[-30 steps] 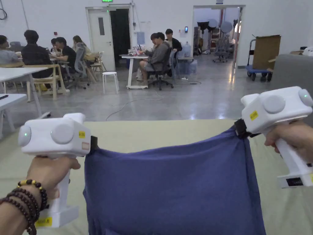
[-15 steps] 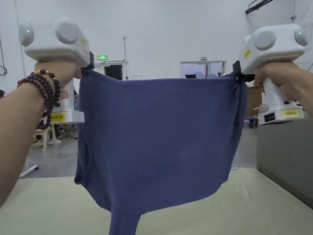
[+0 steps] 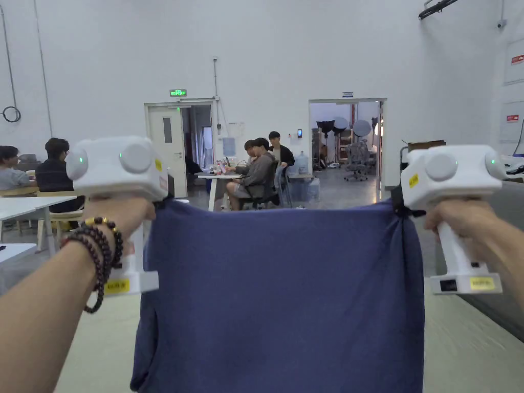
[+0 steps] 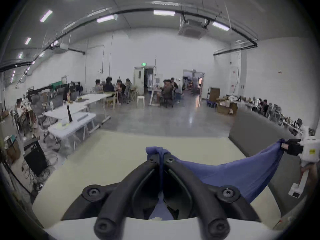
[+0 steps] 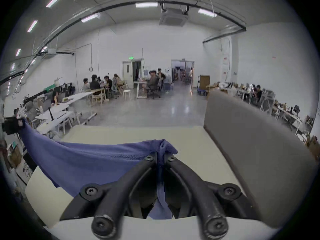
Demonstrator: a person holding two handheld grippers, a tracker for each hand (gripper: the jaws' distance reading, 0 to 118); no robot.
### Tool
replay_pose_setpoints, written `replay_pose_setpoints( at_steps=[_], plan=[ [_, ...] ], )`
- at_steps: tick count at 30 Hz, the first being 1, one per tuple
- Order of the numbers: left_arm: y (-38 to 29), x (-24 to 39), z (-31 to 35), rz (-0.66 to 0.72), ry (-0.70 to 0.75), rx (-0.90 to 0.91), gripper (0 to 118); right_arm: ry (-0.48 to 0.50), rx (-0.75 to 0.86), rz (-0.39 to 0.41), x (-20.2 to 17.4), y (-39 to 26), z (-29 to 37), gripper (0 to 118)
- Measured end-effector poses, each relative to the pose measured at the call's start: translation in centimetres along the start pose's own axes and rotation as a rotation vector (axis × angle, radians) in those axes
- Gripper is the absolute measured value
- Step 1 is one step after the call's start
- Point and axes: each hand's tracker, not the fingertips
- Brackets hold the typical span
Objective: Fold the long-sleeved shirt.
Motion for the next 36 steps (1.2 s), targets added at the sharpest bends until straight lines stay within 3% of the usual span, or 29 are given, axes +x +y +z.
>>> replay_pose_setpoints(
  at_steps=[5,11,15,23,28,30,36],
  plan=[
    [-9.7,-0.6,-3.4,-0.075,0.002,-0.127,0,-0.003,-0.105,0.021,-0.7,-8.5,-4.1,3],
    [-14.1,-2.7,-3.6,0.013,-0.023,-0.210,0,-0.002,-0.161,-0.010,0.1,-13.2,-4.4,3],
    [-16.5,-3.9,-0.1,0.075,-0.073,-0.197,0,0.019,-0.128,-0.012,0.3,-16.8,-0.4,3],
    [-30.2,-4.7,10.7,-0.016,-0.144,-0.280,0,0.033,-0.170,0.008,0.3,-32.0,8.9,2],
    [-40.8,-5.6,15.5,-0.084,-0.130,-0.472,0,0.028,-0.355,0.028,0.6,-43.4,12.8,3],
    [-45.1,-6.1,16.6,-0.085,-0.161,-0.591,0,0.020,-0.458,0.071,0.5,-47.8,13.7,3],
    [-51.4,-6.1,19.6,-0.094,-0.180,-0.745,0,0.002,-0.592,0.129,0.3,-53.5,16.0,3]
  ],
)
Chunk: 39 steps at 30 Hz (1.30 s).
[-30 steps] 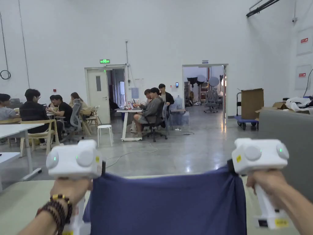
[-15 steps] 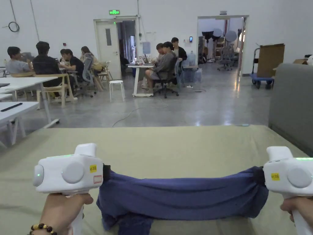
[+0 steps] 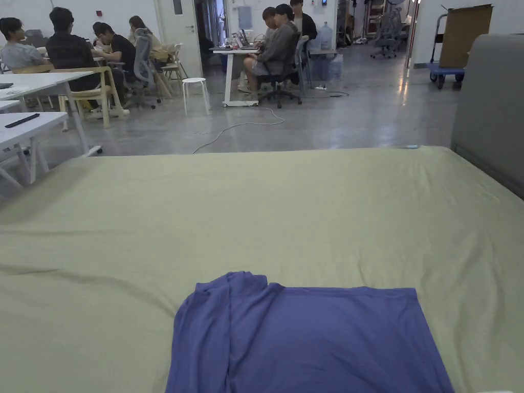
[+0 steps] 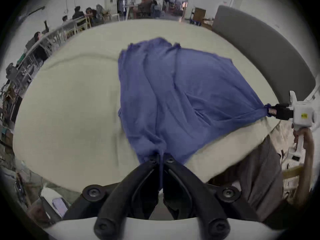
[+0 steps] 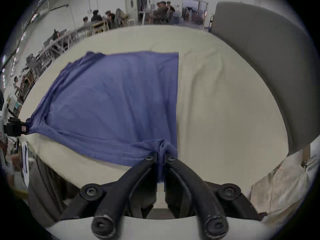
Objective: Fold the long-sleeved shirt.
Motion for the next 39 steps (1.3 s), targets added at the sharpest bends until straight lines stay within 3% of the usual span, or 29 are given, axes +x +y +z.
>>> replay_pose_setpoints(
  at_steps=[5,8,9,10,11,12,15,16,17,18,19,20,23,24,25,26,27,30,31,32,34,35,36,39],
  plan=[
    [-0.5,-0.2,-0.7,0.020,0.005,0.005,0,0.008,-0.003,-0.014,0.4,-0.1,-0.6,4],
    [-0.3,-0.2,-0.2,0.043,-0.001,0.025,25,0.019,0.007,-0.026,0.4,0.4,0.0,22],
    [-0.2,-0.1,0.4,0.041,-0.005,0.031,25,0.024,0.021,-0.031,0.6,0.2,0.7,22],
    [-0.2,0.1,0.8,0.035,-0.002,0.034,58,0.027,0.033,-0.035,0.6,0.3,1.2,53],
    [-0.1,0.2,1.3,0.022,0.007,0.046,105,0.018,0.047,-0.039,0.7,0.4,1.7,99],
    [-0.1,0.2,2.0,0.011,0.004,0.066,118,0.011,0.078,-0.049,0.8,0.4,2.3,117],
    [0.4,0.0,4.0,-0.002,0.003,0.153,116,0.009,0.145,-0.074,1.3,0.9,4.3,118],
    [0.7,0.0,4.1,0.002,0.034,0.161,115,0.009,0.140,-0.082,1.4,1.1,4.5,114],
    [0.8,0.0,4.2,0.018,0.079,0.189,100,0.021,0.149,-0.097,1.4,1.1,4.9,83],
    [0.8,0.0,4.2,0.017,0.083,0.220,56,0.033,0.160,-0.101,1.5,1.2,5.0,37],
    [0.9,-0.1,3.9,0.012,0.077,0.212,0,0.031,0.158,-0.108,1.3,1.2,4.8,0],
    [1.1,-0.2,3.5,0.037,0.102,0.221,0,0.027,0.165,-0.135,1.1,1.2,4.5,0],
    [0.8,-0.4,3.0,0.059,0.040,0.190,0,0.059,0.142,-0.096,0.9,0.9,4.6,0],
    [0.7,-0.3,2.5,0.065,0.044,0.190,13,0.057,0.144,-0.102,0.8,0.8,4.6,0],
    [0.6,-0.3,1.9,0.062,0.058,0.182,48,0.060,0.144,-0.102,0.6,1.0,4.5,0],
    [0.3,-0.2,1.7,0.056,0.051,0.145,98,0.064,0.141,-0.095,0.5,1.0,4.4,0],
    [0.1,-0.3,0.9,0.056,0.052,0.122,113,0.066,0.136,-0.088,0.5,1.0,4.3,0],
    [0.0,-0.6,-1.0,0.068,0.064,0.105,110,0.068,0.135,-0.074,0.3,1.3,4.4,0],
    [0.4,-0.8,-1.4,0.025,0.169,0.110,109,0.068,0.134,-0.072,0.3,1.3,4.3,0],
    [0.5,-0.8,-2.2,0.027,0.178,0.085,105,0.067,0.131,-0.072,0.3,1.5,4.2,0],
    [0.5,-0.8,-3.3,0.032,0.175,0.071,79,0.062,0.126,-0.077,0.3,2.1,3.8,0],
    [0.4,-0.7,-3.8,0.063,0.144,0.053,45,0.060,0.123,-0.078,0.4,2.6,3.4,0],
    [0.2,-0.8,-4.0,0.074,0.133,0.049,25,0.062,0.118,-0.077,0.5,3.0,3.1,0],
    [-0.1,-0.2,-3.8,0.072,0.083,0.047,18,0.051,0.127,-0.061,0.3,6.2,1.7,0]
  ],
)
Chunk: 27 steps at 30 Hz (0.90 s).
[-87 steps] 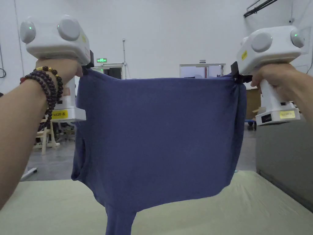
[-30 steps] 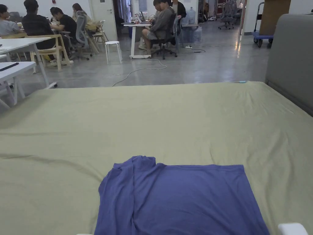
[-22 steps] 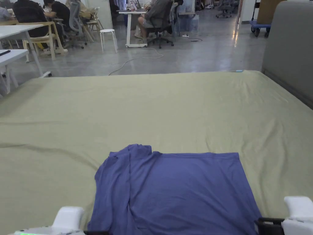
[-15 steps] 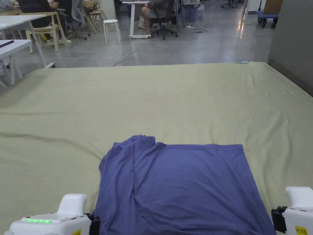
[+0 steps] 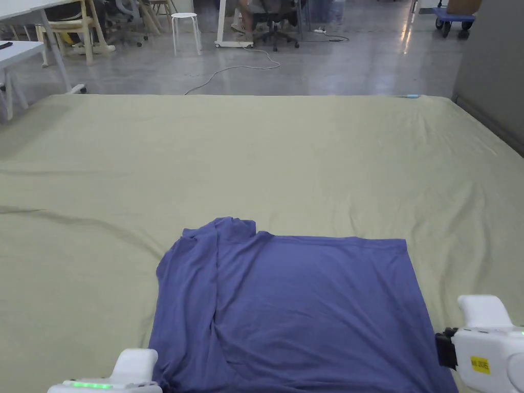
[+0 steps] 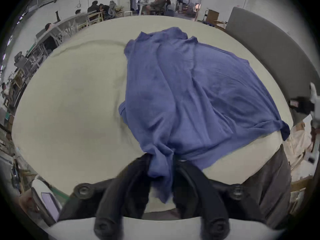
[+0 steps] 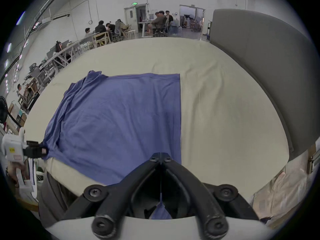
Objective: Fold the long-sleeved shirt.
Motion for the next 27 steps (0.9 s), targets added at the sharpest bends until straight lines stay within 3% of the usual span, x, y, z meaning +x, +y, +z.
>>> replay_pose_setpoints(
  at_steps=[1,3,7,8,10,11,15,18,21,22,24,25,27],
  plan=[
    [0.2,-0.1,0.3,-0.017,-0.028,0.000,8,-0.014,-0.007,0.023,0.0,1.4,-1.2,0],
    [0.7,-0.5,0.7,0.045,-0.090,-0.012,6,-0.033,-0.023,0.065,-0.4,4.6,-3.8,0],
    [1.1,-0.7,1.4,0.033,-0.097,-0.035,6,0.008,-0.006,0.097,0.3,13.1,-9.4,0],
    [1.2,-0.9,1.7,0.036,-0.100,-0.037,6,0.007,0.004,0.100,0.6,15.1,-10.6,20],
    [1.5,-1.1,2.2,0.052,-0.106,-0.035,6,0.051,-0.077,0.094,1.4,19.1,-14.1,89],
    [1.7,-1.0,2.3,0.058,-0.112,-0.035,6,0.039,-0.141,0.089,1.7,20.4,-15.8,107],
    [2.3,-0.7,2.5,0.056,-0.106,-0.038,6,-0.022,-0.277,0.153,2.0,23.1,-20.0,97],
    [2.5,-0.7,2.2,0.069,-0.112,-0.051,6,-0.034,-0.329,0.168,1.5,23.0,-21.6,77],
    [2.7,-0.6,2.0,0.062,-0.100,-0.059,6,-0.027,-0.369,0.138,1.5,21.7,-23.0,28],
    [2.7,-0.6,2.0,0.062,-0.097,-0.059,6,-0.028,-0.357,0.149,0.6,21.0,-22.7,6],
    [2.7,-0.6,2.0,0.064,-0.102,-0.058,6,-0.001,-0.317,0.187,-0.7,20.4,-22.0,0],
    [2.8,-0.7,2.1,0.066,-0.112,-0.056,6,-0.078,-0.297,0.228,-1.3,20.3,-21.7,0],
    [3.5,-1.0,2.4,0.052,-0.125,-0.046,6,-0.063,-0.297,0.236,-1.7,20.5,-21.1,0]
  ],
)
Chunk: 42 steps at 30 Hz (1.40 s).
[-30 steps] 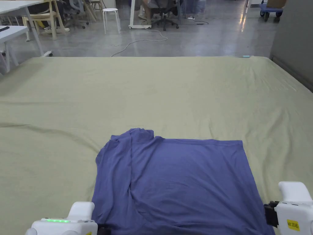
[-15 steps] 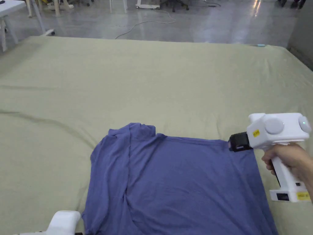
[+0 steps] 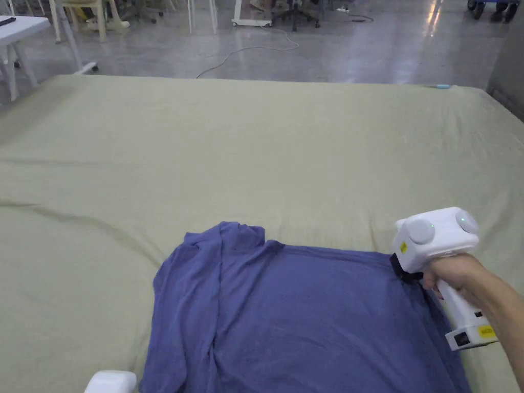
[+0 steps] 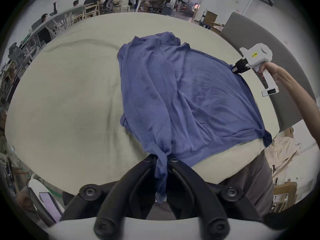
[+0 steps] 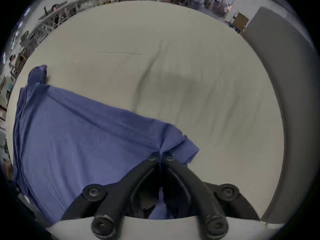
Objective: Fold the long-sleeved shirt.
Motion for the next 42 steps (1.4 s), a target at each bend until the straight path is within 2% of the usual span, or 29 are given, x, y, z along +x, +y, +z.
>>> replay_pose_setpoints(
  at_steps=[2,4,7,9,13,16,19,20,23,26,29,35,39,42],
  plan=[
    [1.4,-0.1,0.9,-0.010,0.006,0.040,6,0.025,0.023,-0.043,1.1,0.4,2.0,0],
    [4.1,-0.2,2.6,-0.022,-0.019,0.110,6,0.058,0.123,-0.086,3.6,1.7,4.0,0],
    [9.1,0.5,5.4,-0.068,-0.022,0.222,6,0.070,0.245,-0.087,5.8,4.1,10.8,0],
    [13.2,1.1,7.6,-0.104,-0.031,0.291,6,0.042,0.348,-0.069,6.8,5.5,15.7,0],
    [22.9,3.1,13.8,-0.151,0.003,0.538,6,-0.013,0.523,-0.046,8.3,8.8,26.5,0],
    [30.5,5.0,19.2,-0.153,0.019,0.674,6,-0.104,0.632,-0.040,10.1,12.3,34.1,0],
    [37.9,6.1,24.6,-0.117,0.000,0.777,6,-0.169,0.744,-0.121,12.6,15.4,41.4,0],
    [40.0,6.6,26.1,-0.106,0.017,0.766,6,-0.175,0.786,-0.158,13.5,16.3,43.7,0],
    [45.7,7.8,30.4,-0.069,0.088,0.884,6,-0.225,0.909,-0.247,15.7,18.1,49.4,0],
    [49.4,8.3,33.6,0.008,0.085,0.957,6,-0.264,0.984,-0.297,17.1,19.0,53.5,0],
    [51.3,8.7,35.6,0.060,0.079,0.977,6,-0.308,1.007,-0.321,18.0,19.3,55.7,0],
    [51.1,9.7,34.6,0.046,0.087,0.970,6,-0.259,1.041,-0.371,19.1,17.6,55.0,0],
    [49.6,9.1,29.3,0.024,0.086,0.880,6,-0.224,0.932,-0.377,18.9,16.2,48.4,0],
    [47.5,8.1,23.1,0.018,0.110,0.775,6,-0.178,0.851,-0.384,17.8,14.2,41.0,0]
  ],
)
